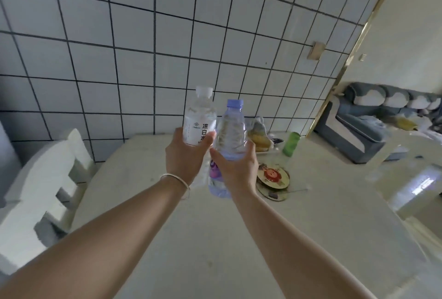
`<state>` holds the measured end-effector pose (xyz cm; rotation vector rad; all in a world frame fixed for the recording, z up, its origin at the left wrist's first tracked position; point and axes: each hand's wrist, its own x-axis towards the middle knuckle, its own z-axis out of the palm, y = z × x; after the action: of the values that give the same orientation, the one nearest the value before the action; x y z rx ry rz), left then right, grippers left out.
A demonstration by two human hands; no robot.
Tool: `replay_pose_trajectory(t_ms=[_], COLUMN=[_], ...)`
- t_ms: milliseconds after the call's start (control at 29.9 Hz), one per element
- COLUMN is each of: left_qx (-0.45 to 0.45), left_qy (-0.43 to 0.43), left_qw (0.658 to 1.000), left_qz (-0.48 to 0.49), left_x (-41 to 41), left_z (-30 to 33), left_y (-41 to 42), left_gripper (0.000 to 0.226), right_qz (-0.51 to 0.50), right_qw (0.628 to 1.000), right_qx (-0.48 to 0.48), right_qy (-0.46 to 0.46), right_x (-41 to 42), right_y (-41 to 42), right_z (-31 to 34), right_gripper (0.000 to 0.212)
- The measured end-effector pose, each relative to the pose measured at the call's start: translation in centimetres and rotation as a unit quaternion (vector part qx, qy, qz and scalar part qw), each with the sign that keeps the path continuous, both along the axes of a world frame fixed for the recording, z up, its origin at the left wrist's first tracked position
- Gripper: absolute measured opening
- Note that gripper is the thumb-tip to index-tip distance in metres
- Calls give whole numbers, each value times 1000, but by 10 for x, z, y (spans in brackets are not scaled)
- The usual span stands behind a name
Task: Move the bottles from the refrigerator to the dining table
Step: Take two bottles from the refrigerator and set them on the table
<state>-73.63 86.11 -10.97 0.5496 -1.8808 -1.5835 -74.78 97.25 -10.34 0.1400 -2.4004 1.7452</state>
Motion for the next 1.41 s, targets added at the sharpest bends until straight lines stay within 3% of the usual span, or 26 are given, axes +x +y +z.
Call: replay_pose_trajectory(t_ms=[402,569,904,1071,1406], left_qx=[66,44,66,37,42], left_qy=[-86,-147,-167,-163,-168], left_qw=[989,982,977,981,983], left_qz=[96,113,118,98,62], left_x=[-115,-142,-193,-218,-226], left_z=[-89,-127,-177,-199,-236], left_y=[-116,-155,-212,-243,-276], left_gripper=[37,44,50,56,54], right_qz=[114,139,167,152,169], right_qw=[977,966,962,970,960], right_qx=[-13,15,130,101,173], right_qy=[-178,-219,-173,-160,-143], right_x=[-132,-175,-254,-270,-283], right_y=[-116,-150,-230,-249,-275], right_z=[-66,-106,-193,-199,-239], right_gripper=[45,41,59,53,68])
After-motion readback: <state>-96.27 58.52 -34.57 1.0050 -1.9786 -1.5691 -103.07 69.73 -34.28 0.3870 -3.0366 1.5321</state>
